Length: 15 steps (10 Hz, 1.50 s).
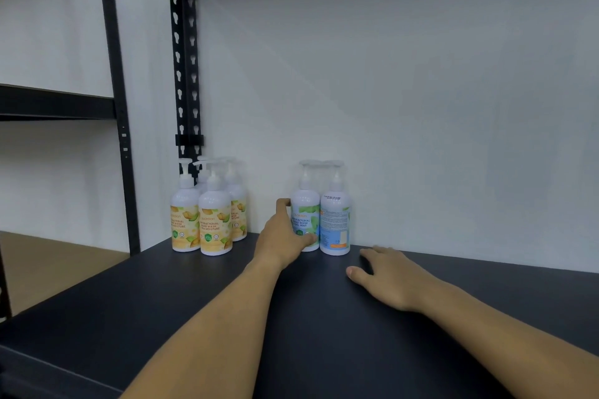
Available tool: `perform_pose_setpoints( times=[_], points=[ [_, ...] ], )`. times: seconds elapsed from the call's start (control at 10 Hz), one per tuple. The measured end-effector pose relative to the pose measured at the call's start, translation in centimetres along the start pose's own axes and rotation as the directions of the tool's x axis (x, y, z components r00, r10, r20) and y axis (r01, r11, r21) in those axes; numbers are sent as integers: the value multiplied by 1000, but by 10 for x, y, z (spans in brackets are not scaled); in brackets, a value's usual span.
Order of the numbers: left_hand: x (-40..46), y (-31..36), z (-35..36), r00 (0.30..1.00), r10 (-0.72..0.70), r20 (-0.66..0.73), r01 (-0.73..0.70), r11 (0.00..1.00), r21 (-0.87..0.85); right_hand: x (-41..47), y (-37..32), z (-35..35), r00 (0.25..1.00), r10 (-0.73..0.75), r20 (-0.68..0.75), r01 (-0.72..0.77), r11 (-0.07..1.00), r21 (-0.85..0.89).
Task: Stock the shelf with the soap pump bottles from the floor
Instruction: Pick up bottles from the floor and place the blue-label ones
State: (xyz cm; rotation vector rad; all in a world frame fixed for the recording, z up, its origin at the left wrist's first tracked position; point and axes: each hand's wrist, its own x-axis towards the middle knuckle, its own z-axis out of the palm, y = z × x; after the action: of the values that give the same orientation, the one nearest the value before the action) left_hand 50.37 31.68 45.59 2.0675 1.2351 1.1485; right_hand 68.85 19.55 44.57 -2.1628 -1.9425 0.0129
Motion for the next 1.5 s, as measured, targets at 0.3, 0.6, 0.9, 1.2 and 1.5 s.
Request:
perform_pose_setpoints(
  times=[0.3,0.6,0.9,1.2,1.5],
  points=[
    [-2,1,-1,1000,1,-3,-1,1000,19,1,1,2,1000,6,5,-6,1000,-2],
    [-2,2,-1,1000,-7,1,7,1000,18,0,-1,0,1000,6,10,-6,1000,-7],
    [-4,5,-2,1000,-9,-12,9,999,42,1,1,1,1000,-1,5,2,1000,-6],
    [-6,7,-2,1000,-8,-14,9,998,67,2,1,1,1000,-8,0,8,1000,-4],
    [-9,7,-4,997,-55,47,57,998,-38,0,1,2,1000,5,-9,-5,1000,28]
  ],
)
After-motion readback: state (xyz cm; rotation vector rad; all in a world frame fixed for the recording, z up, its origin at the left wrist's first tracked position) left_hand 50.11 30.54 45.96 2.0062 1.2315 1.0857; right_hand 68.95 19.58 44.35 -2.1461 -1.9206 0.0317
